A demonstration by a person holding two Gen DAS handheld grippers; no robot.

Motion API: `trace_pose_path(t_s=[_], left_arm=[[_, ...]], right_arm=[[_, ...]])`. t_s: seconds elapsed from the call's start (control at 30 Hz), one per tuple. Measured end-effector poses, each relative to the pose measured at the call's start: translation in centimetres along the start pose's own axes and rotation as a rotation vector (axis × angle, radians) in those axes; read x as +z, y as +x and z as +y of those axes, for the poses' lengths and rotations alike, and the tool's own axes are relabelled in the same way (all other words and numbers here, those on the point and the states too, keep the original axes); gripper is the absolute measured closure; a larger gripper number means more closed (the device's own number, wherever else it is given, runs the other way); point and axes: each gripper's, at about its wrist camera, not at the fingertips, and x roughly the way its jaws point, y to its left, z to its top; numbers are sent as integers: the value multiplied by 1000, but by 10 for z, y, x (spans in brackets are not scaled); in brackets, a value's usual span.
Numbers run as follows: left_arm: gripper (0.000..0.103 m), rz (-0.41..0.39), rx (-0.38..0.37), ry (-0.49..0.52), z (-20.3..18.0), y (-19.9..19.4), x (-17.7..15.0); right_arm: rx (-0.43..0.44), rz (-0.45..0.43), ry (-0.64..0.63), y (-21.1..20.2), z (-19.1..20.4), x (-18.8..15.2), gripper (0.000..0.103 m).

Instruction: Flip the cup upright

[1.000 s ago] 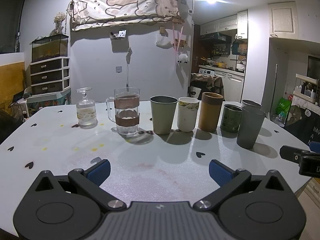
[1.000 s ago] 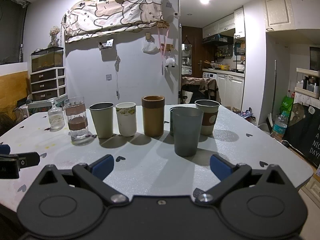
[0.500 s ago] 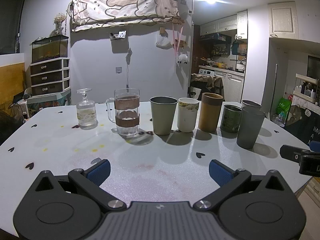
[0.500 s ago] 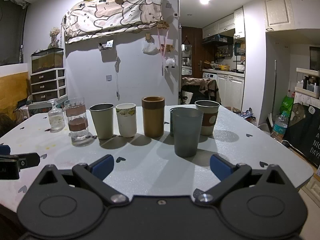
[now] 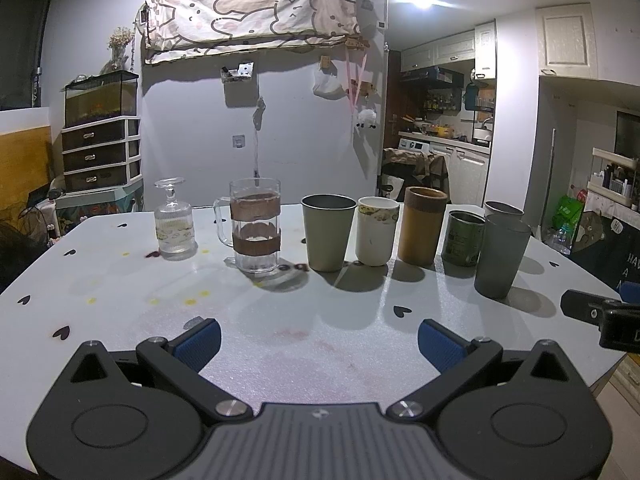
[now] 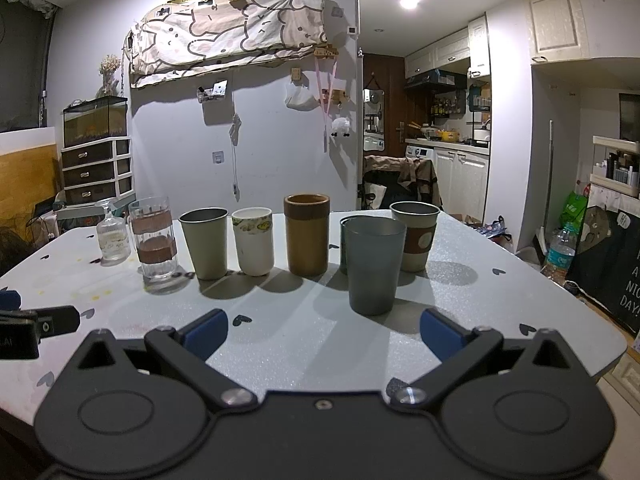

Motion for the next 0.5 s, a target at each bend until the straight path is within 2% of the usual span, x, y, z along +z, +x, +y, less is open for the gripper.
trace_pose_path(t_s=[0.5], left_arm=[[0, -4, 2, 1, 3, -2, 3]], right_arm=[[1, -4, -1, -1, 2, 2, 0]])
